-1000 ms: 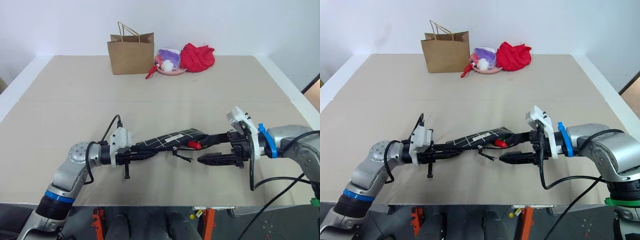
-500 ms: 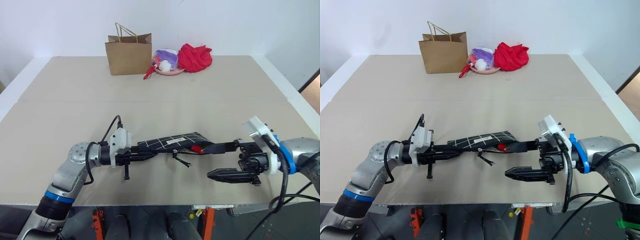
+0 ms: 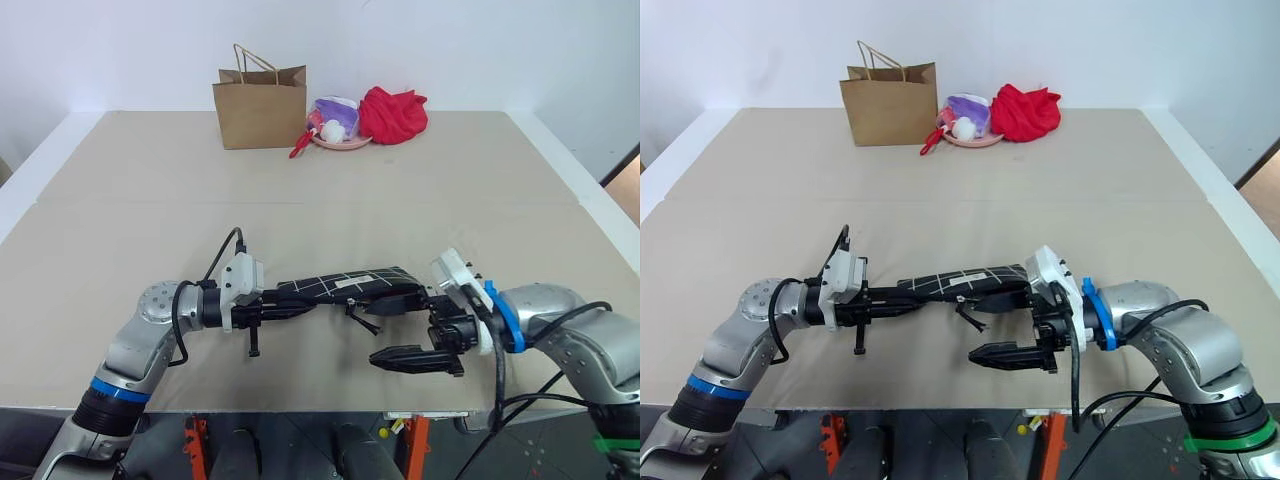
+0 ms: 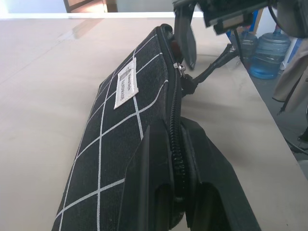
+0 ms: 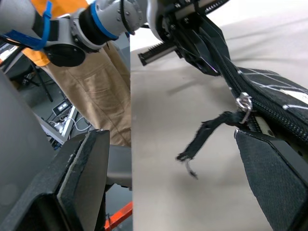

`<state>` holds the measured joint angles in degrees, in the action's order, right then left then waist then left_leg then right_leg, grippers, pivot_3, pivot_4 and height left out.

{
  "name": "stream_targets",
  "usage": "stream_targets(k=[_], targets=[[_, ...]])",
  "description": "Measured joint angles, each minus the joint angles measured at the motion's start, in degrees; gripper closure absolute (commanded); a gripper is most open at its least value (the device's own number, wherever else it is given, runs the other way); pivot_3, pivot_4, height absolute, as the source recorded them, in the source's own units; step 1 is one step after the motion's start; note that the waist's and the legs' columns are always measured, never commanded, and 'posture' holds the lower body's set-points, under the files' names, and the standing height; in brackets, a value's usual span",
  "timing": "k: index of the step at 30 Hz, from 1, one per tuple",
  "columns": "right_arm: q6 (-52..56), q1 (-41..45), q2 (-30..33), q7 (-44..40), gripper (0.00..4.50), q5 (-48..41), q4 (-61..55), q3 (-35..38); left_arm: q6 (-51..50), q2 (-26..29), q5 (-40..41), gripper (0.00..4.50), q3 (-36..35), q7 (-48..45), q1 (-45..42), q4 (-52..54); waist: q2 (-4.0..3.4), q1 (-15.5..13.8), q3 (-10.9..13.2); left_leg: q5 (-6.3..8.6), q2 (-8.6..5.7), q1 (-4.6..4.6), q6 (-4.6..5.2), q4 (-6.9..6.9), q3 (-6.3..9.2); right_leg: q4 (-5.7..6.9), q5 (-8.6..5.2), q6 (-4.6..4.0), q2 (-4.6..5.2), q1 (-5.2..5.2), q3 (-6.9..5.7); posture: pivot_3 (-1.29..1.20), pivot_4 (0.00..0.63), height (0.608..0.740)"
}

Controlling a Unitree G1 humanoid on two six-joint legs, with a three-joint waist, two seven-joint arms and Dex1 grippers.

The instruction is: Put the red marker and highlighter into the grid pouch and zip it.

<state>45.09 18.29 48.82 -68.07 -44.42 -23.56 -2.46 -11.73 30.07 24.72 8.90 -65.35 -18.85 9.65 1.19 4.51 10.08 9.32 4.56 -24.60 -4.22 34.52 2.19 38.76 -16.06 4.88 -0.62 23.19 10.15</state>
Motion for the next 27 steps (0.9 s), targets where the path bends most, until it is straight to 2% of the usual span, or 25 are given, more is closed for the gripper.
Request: stream_targets(k=[5,8,9,10,12,13,14,16,17,27], targets=[[-0.34,1.96,-1.31,-0.34,0.04,1.68,1.18,-2.97,-0.02,0.02,0.0,4.5,0.0,0.13,0.09,0.05,0.0,0.02,0.0,0.0,0.0,0.0,0.0,0.01,0.0,0.0,0.0,0.0,0.0,0.0,0.0,0.0,0.15,0.74],[-0.36,2.77,-1.74,-0.33,0.78,2.56,1.97,-4.16,-0.02,0.01,-0.01,4.5,0.0,0.29,0.13,0.08,0.0,0.0,0.0,0.0,0.0,0.0,0.0,0.01,0.01,0.0,0.0,0.0,0.0,0.0,0.0,0.0,0.15,0.74],[-0.39,2.85,-1.91,-0.31,1.27,2.96,2.53,-4.46,-0.02,0.02,0.0,4.5,0.0,0.39,0.14,0.15,0.0,-0.01,0.0,0.0,0.0,-0.01,0.0,0.0,0.01,0.0,0.0,0.0,0.0,0.0,0.0,0.0,0.15,0.74],[-0.43,2.85,-1.98,-0.28,1.56,3.27,2.89,-4.58,-0.03,0.02,0.0,4.5,0.0,0.46,0.17,0.21,0.0,-0.01,0.0,0.0,0.0,-0.01,0.0,0.0,0.01,0.0,0.0,0.0,0.0,0.0,0.0,0.0,0.15,0.74],[-0.56,2.93,-2.16,-0.27,2.59,3.8,3.29,-4.72,-0.04,0.01,0.0,4.5,0.0,0.81,0.2,0.37,0.0,-0.01,0.0,0.0,0.0,-0.01,0.0,0.0,0.01,0.0,0.0,0.0,0.0,0.0,0.0,0.0,0.15,0.74],[-0.6,3.03,-2.34,-0.28,2.9,4.09,3.49,-4.8,-0.05,0.02,0.0,4.5,0.0,1.0,0.21,0.38,0.0,0.0,0.0,0.0,0.0,0.0,0.0,0.0,0.01,0.0,0.0,0.0,0.0,0.0,0.0,0.0,0.15,0.74],[-0.68,3.24,-2.64,-0.28,3.49,4.26,3.72,-4.86,-0.09,0.02,0.0,4.5,0.0,1.15,0.24,0.38,0.0,0.01,0.0,0.0,0.0,0.0,0.0,0.0,0.01,0.0,0.0,0.0,0.0,0.0,0.0,0.0,0.15,0.74],[-0.72,3.56,-2.72,-0.3,4.34,4.38,3.81,-4.91,-0.16,0.07,0.0,4.5,0.0,1.25,0.28,0.38,0.0,0.01,0.0,0.0,0.0,0.0,0.0,0.0,0.01,0.0,0.0,0.0,0.0,0.0,0.0,0.0,0.15,0.74],[-0.82,3.91,-2.83,-0.31,4.46,4.72,3.89,-4.91,-0.39,0.1,-0.01,4.5,0.0,1.3,0.31,0.39,0.0,0.01,0.0,0.0,0.0,0.0,0.0,0.0,0.01,0.0,0.01,0.0,0.0,0.0,0.0,0.0,0.15,0.74],[-0.9,4.2,-3.05,-0.57,4.46,5.46,4.57,-4.91,-0.6,0.17,-0.01,4.5,0.0,1.32,0.43,0.41,0.0,-0.01,0.0,0.0,0.0,-0.01,0.0,0.0,0.01,0.0,0.0,0.0,0.0,0.0,0.0,0.0,0.15,0.74]])
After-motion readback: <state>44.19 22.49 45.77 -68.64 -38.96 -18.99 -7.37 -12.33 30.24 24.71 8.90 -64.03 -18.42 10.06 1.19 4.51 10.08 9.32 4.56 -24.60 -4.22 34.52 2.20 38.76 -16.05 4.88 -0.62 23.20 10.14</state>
